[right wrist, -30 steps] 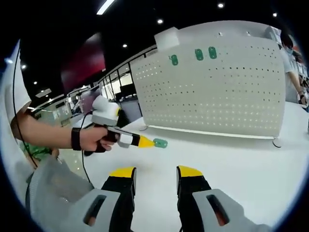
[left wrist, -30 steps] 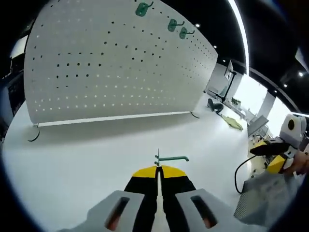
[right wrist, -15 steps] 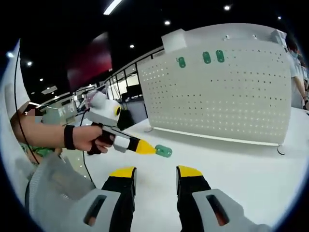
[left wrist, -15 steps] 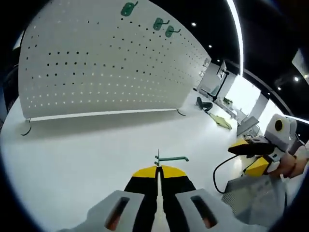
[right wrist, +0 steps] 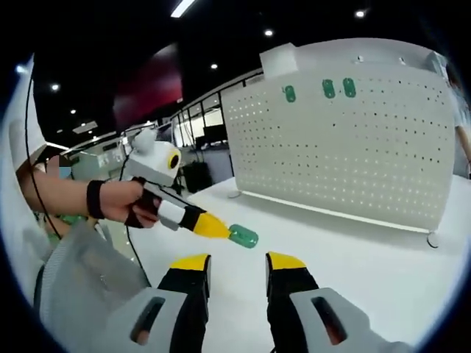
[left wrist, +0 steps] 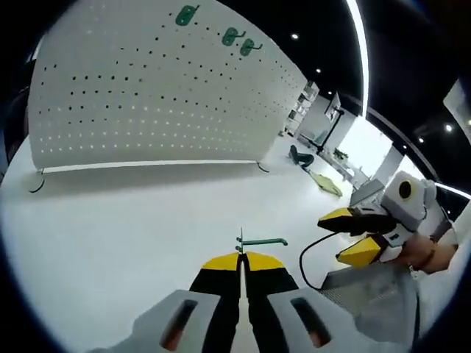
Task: Insert the hook assembly into the mounting plate slot until the hook locks in place.
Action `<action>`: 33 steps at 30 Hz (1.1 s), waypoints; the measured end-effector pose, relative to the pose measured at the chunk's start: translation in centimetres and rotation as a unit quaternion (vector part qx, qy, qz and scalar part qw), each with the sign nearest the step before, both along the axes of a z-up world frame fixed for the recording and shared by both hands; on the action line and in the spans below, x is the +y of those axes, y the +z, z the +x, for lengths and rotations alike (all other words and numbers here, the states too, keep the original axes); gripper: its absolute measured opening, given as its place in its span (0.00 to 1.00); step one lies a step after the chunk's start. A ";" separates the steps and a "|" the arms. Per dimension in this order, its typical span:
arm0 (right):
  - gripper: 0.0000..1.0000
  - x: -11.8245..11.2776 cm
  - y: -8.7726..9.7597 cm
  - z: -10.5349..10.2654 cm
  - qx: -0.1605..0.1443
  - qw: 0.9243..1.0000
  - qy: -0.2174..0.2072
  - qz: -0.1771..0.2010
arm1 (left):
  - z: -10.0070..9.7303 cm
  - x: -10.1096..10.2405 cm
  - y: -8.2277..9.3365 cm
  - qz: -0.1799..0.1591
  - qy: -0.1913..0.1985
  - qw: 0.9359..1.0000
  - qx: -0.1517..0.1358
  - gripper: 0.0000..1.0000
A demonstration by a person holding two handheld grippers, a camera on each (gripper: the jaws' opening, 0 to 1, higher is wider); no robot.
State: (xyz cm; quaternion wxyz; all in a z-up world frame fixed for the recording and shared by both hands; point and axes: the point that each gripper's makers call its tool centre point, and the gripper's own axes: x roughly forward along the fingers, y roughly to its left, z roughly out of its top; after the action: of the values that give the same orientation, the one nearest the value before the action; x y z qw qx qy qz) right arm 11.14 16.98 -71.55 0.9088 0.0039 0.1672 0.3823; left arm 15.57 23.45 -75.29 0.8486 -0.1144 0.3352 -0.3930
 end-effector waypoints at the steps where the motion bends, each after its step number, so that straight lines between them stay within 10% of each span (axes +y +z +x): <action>1: 0.29 0.1 0.0 0.0 0.000 1.000 0.003 0.001 | -0.2 -0.1 0.1 -0.007 0.000 1.000 0.007 0.01; 33: 0.09 1.3 -1.5 -1.1 -0.030 0.992 0.068 -0.099 | -4.6 -3.4 1.1 -0.037 -0.052 0.996 0.065 0.01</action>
State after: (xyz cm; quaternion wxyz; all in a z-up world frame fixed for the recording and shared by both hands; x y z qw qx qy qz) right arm 10.08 18.32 -73.05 0.8814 -0.1092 0.1765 0.4243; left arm 10.94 20.03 -74.19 0.7989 -0.1530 0.3802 -0.4402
